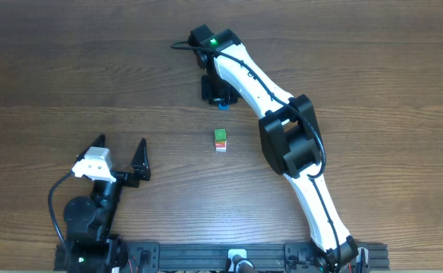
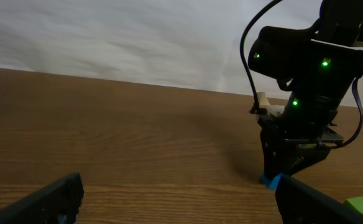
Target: Stack Cubes
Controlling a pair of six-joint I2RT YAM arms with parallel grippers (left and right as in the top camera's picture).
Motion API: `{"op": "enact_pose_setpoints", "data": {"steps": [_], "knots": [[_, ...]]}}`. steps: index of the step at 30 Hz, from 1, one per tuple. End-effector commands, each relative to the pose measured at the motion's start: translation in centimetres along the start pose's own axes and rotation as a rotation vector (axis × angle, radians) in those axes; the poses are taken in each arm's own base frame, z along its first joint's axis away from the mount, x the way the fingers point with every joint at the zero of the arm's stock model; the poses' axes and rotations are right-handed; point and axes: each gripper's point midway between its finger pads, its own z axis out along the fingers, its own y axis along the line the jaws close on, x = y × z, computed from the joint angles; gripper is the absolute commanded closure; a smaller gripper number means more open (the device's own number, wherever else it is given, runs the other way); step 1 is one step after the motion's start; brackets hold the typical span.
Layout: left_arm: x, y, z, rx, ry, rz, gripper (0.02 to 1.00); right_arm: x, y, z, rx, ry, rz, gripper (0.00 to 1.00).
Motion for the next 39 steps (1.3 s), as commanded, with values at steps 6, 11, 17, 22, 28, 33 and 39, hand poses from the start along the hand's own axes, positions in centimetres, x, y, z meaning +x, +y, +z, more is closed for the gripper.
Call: {"op": "enact_pose_setpoints", "data": {"steps": [6, 11, 17, 22, 28, 33, 39], "knots": [[0.1, 0.0, 0.0, 0.007, 0.0, 0.011, 0.02, -0.2, 0.5, 0.5, -0.004, -0.001, 0.001, 0.798], [0.1, 0.0, 0.0, 0.007, 0.0, 0.011, 0.02, -0.5, 0.7, -0.4, -0.013, -0.019, 0.001, 0.827], [0.1, 0.0, 0.0, 0.007, 0.0, 0.011, 0.02, -1.0, 0.9, -3.7, -0.046, -0.079, -0.002, 0.923], [0.1, 0.0, 0.0, 0.007, 0.0, 0.011, 0.02, -1.0, 0.5, -7.1, -0.044, -0.142, -0.003, 0.969], [0.1, 0.0, 0.0, 0.007, 0.0, 0.011, 0.02, -0.6, 0.3, -11.7, -0.068, -0.226, -0.008, 0.987], [0.1, 0.0, 0.0, 0.007, 0.0, 0.011, 0.02, 1.1, 0.2, -15.0, -0.07, -0.257, -0.029, 0.991], [0.1, 0.0, 0.0, 0.007, 0.0, 0.011, 0.02, 5.0, 0.3, -16.6, -0.046, -0.197, -0.032, 0.991]]}}
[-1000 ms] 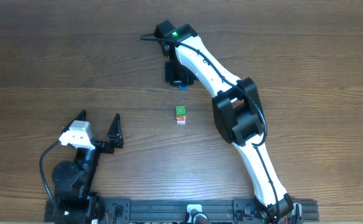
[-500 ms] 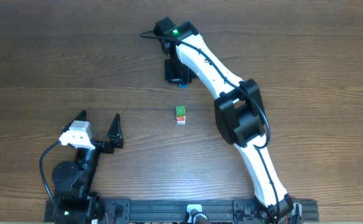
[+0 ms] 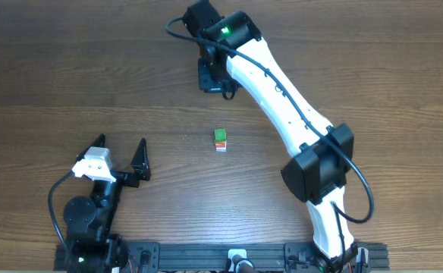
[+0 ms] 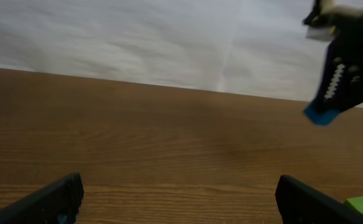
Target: Stack Cubes
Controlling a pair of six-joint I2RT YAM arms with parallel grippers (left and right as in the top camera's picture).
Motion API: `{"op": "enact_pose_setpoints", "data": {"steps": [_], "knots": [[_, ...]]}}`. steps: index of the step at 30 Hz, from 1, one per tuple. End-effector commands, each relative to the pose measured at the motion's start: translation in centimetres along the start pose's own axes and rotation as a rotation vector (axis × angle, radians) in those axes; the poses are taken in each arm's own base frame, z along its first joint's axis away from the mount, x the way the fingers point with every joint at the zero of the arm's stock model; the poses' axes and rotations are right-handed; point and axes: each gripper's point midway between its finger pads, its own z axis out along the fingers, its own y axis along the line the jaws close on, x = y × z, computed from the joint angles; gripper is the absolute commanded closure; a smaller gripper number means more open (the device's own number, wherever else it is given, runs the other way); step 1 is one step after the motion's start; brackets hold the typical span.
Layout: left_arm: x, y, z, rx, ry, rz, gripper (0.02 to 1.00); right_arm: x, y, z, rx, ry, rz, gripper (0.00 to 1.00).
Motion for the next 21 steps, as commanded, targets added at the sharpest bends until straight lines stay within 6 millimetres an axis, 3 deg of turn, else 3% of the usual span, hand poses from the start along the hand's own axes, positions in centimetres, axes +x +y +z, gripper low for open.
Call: {"op": "enact_pose_setpoints", "data": {"steps": [1, 9, 21], "knots": [[0.1, -0.1, 0.0, 0.007, 0.0, 0.011, 0.02, 2.1, 0.5, -2.5, 0.015, 0.009, 0.004, 0.991], [0.1, -0.1, 0.0, 0.007, 0.0, 0.011, 0.02, 6.0, 1.8, -2.2, 0.01, 0.136, -0.021, 0.989], [0.1, -0.1, 0.0, 0.007, 0.0, 0.011, 0.02, 8.8, 1.4, -0.9, -0.005, 0.183, 0.005, 0.991]]}}
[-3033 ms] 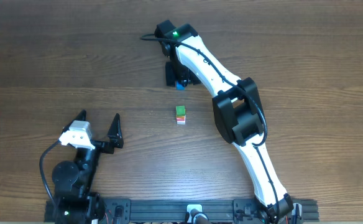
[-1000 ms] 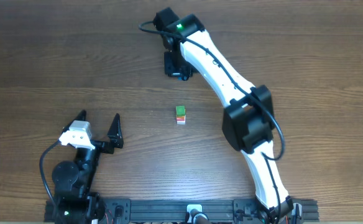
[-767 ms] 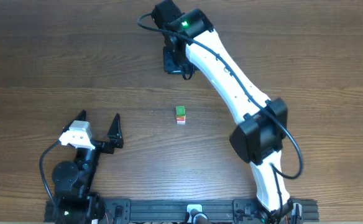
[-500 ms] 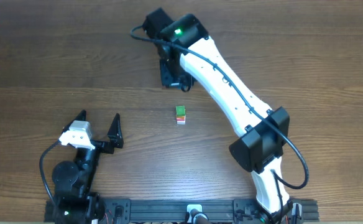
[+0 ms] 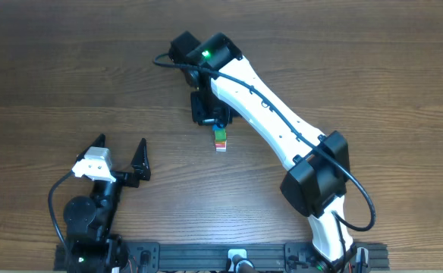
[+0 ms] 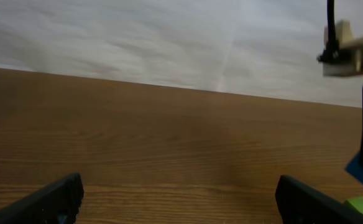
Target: Stack Cubes
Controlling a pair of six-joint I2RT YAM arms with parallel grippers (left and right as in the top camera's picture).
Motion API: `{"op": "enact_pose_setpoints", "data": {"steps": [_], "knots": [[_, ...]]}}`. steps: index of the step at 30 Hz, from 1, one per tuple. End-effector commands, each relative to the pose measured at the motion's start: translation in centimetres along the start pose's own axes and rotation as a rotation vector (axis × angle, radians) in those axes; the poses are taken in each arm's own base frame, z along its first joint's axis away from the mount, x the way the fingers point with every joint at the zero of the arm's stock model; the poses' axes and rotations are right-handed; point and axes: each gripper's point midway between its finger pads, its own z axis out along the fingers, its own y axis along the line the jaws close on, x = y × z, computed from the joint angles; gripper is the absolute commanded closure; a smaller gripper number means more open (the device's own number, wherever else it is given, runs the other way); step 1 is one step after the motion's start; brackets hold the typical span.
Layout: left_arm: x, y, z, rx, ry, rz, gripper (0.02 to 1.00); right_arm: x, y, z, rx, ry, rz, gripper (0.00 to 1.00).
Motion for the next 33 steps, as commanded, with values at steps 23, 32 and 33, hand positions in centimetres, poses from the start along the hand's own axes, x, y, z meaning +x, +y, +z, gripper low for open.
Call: {"op": "enact_pose_setpoints", "data": {"steps": [23, 32, 33], "knots": [[0.1, 0.0, 0.0, 0.007, 0.0, 0.011, 0.02, 1.6, -0.2, 0.6, -0.03, -0.017, 0.066, 0.989], [0.1, 0.0, 0.0, 0.007, 0.0, 0.011, 0.02, 1.6, -0.2, 0.8, -0.028, -0.015, 0.066, 0.989], [0.1, 0.0, 0.0, 0.007, 0.0, 0.011, 0.02, 1.6, -0.2, 0.9, -0.029, -0.015, 0.066, 0.991]]}}
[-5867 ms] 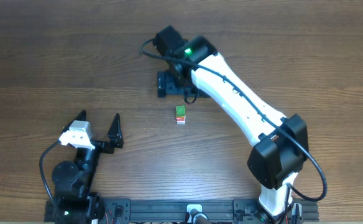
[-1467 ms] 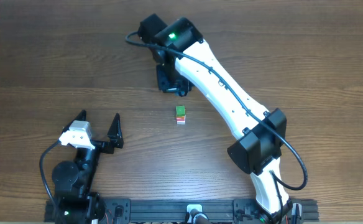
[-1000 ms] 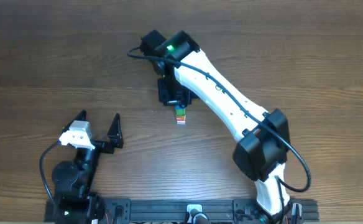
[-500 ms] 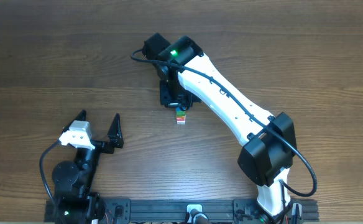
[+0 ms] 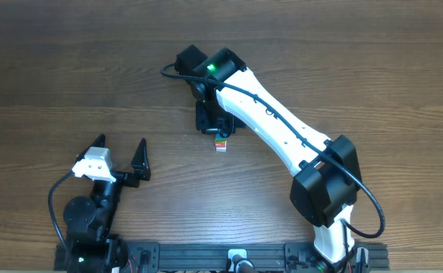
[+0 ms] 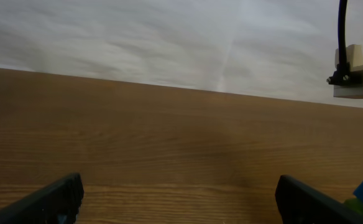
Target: Stack Cubes
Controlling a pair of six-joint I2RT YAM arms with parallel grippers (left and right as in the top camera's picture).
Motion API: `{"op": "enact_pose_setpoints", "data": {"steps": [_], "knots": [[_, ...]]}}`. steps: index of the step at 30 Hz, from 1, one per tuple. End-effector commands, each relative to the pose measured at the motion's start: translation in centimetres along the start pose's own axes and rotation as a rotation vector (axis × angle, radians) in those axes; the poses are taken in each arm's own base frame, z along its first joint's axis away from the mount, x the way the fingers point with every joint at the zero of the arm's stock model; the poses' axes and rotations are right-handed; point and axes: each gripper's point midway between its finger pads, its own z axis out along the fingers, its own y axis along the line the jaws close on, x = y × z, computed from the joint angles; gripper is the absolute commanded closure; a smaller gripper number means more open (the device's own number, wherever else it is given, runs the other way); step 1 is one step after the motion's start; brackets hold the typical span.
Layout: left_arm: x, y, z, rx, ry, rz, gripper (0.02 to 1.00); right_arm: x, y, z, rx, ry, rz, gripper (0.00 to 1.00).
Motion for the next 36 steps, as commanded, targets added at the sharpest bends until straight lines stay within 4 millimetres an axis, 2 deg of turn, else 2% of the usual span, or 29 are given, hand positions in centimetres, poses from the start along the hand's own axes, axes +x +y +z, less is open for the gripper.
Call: {"op": "enact_pose_setpoints", "data": {"steps": [1, 29, 36], "knots": [[0.13, -0.05, -0.01, 0.007, 0.0, 0.011, 0.02, 0.43, 0.29, -0.51, -0.02, -0.013, -0.003, 0.989], [0.13, -0.05, -0.01, 0.007, 0.0, 0.011, 0.02, 0.54, 0.28, 0.01, -0.016, -0.008, 0.007, 0.985], [0.13, -0.05, -0.01, 0.007, 0.0, 0.011, 0.023, 0.49, 0.51, 0.01, -0.021, -0.014, 0.002, 0.833]]}}
